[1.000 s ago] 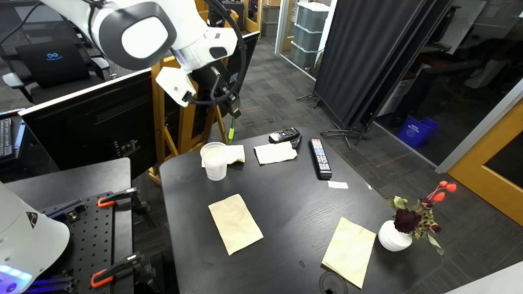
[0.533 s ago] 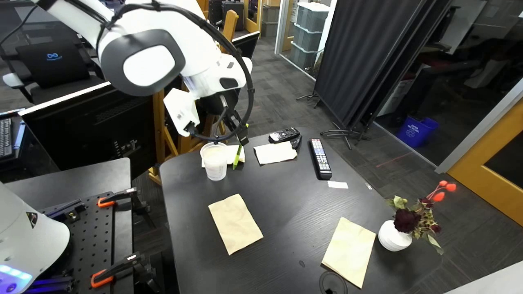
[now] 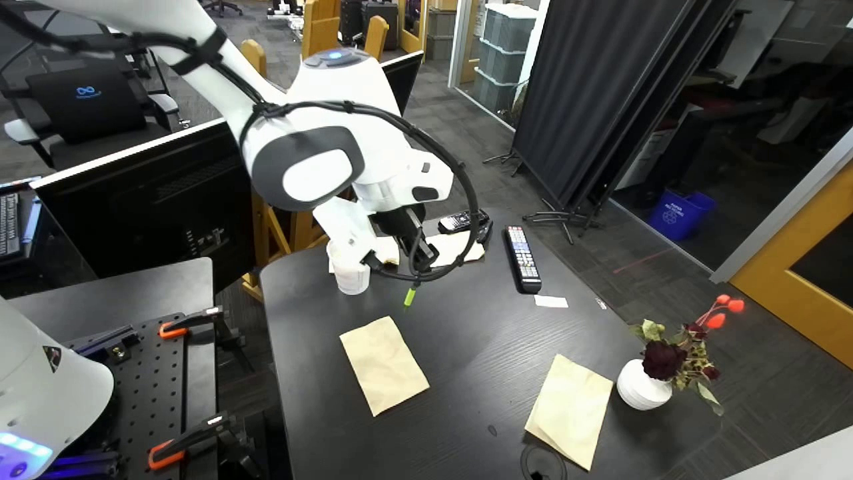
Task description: Remove the pen from the cup.
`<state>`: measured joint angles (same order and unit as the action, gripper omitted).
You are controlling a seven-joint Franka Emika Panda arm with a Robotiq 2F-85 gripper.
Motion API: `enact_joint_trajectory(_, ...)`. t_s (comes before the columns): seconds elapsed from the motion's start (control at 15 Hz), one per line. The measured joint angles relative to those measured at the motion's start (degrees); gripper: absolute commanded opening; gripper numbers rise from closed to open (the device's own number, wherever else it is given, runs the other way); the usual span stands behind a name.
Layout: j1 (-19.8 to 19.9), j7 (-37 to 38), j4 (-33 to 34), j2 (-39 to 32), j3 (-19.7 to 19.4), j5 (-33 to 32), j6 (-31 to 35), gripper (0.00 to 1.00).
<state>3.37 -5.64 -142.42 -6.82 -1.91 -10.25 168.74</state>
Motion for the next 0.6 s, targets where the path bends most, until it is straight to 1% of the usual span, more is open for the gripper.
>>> enact_joint_trajectory(0.33,0.0,-4.9,9.6,-11.0,0.4,0.3,-1.7,0.04)
enact_joint_trajectory(0.6,1.1,-9.3,15.6,-16.8,2.3,0.5,-6.3,0.04)
